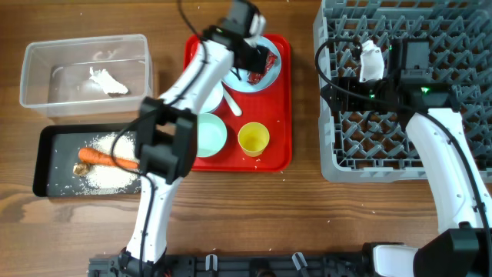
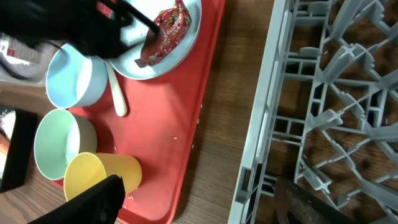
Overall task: Sort waste into correct bins and load items into the dishwasher rack
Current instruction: 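Grasp the red candy wrapper on the blue plate with the left gripper, then carry the wrapper left and release it into the clear bin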
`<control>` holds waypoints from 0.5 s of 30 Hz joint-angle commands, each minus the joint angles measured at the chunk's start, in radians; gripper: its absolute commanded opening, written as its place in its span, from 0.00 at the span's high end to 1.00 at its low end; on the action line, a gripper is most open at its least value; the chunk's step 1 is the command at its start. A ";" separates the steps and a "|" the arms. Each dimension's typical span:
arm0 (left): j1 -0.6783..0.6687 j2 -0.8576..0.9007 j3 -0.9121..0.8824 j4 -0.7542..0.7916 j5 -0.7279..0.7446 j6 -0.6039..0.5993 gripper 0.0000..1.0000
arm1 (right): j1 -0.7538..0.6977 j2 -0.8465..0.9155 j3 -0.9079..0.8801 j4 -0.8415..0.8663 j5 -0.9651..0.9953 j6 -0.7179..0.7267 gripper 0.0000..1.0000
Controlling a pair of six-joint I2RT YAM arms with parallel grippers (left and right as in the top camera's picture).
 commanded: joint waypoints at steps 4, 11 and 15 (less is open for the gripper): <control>-0.023 0.100 0.002 0.050 0.034 0.074 0.38 | 0.002 0.006 0.014 -0.001 0.007 -0.011 0.20; -0.002 0.053 0.004 0.068 0.030 -0.032 0.96 | 0.002 0.006 0.014 -0.002 0.007 -0.011 0.20; 0.060 -0.173 0.004 -0.021 0.021 -0.094 0.96 | 0.002 0.006 0.014 -0.002 0.008 -0.011 0.20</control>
